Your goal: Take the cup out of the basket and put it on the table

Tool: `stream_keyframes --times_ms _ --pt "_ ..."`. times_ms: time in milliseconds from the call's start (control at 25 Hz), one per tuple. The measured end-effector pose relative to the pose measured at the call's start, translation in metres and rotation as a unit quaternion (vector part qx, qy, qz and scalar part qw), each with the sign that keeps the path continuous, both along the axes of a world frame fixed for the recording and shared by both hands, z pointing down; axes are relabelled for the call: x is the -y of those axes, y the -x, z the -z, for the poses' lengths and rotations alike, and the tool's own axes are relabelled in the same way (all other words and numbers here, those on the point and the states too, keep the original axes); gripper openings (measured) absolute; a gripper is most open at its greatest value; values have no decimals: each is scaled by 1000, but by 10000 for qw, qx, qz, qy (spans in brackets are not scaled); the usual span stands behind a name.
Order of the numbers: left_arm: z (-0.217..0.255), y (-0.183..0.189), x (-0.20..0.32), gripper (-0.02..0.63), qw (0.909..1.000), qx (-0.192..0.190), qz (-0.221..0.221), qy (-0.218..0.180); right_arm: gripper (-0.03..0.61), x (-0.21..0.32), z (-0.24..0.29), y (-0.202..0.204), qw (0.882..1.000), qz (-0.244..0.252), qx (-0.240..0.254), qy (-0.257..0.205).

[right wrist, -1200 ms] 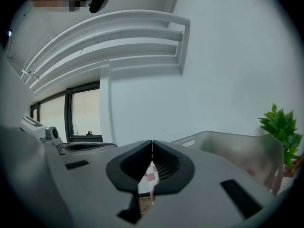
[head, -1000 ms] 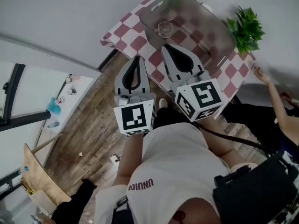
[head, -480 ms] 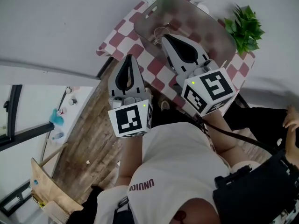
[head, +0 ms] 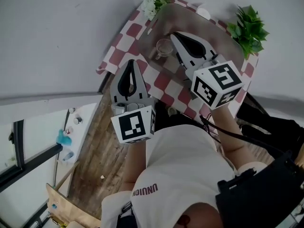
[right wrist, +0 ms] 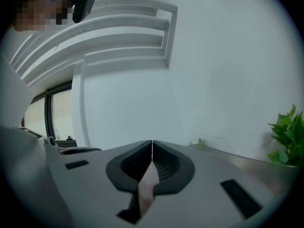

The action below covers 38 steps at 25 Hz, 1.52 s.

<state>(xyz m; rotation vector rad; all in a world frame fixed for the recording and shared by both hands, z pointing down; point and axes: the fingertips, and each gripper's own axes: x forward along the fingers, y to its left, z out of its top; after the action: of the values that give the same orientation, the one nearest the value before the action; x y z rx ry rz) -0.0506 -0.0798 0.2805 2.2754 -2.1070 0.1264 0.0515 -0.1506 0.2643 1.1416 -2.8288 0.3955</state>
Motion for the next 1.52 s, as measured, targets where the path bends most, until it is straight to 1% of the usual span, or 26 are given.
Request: stream_keyframes --times_ms 160,360,520,640,720,800,960,1320,1440,1520 --pt "-8 8 17 12 9999 -67 -109 68 20 27 -27 0 9989 -112 -97 451" --pt "-18 11 34 12 9996 -74 -239 133 20 51 -58 -3 9959 -166 -215 864" --pt "-23 15 44 12 9994 -87 -293 160 20 66 -85 -6 9914 -191 -320 1253" --pt "-24 17 52 12 9993 -94 -327 161 25 75 -103 -9 9870 -242 -271 1567" --pt "-25 19 56 12 9992 -104 -345 172 42 80 -113 -8 9842 -203 -244 1742" --pt "-28 21 60 12 9991 -125 -360 203 83 84 -123 -7 9816 -112 -352 1873" --pt "-34 23 66 12 9986 -142 -398 318 94 92 -152 -7 9733 -33 -830 2138" --pt "-40 29 74 12 9985 -171 -380 342 104 101 -210 -11 9512 -37 -1236 2827" --pt "-40 33 77 12 9987 -198 -344 323 106 103 -225 -13 9441 -51 -1510 2931" --pt "-40 35 78 12 9987 -222 -305 340 107 103 -231 -13 9407 -40 -1610 2986"
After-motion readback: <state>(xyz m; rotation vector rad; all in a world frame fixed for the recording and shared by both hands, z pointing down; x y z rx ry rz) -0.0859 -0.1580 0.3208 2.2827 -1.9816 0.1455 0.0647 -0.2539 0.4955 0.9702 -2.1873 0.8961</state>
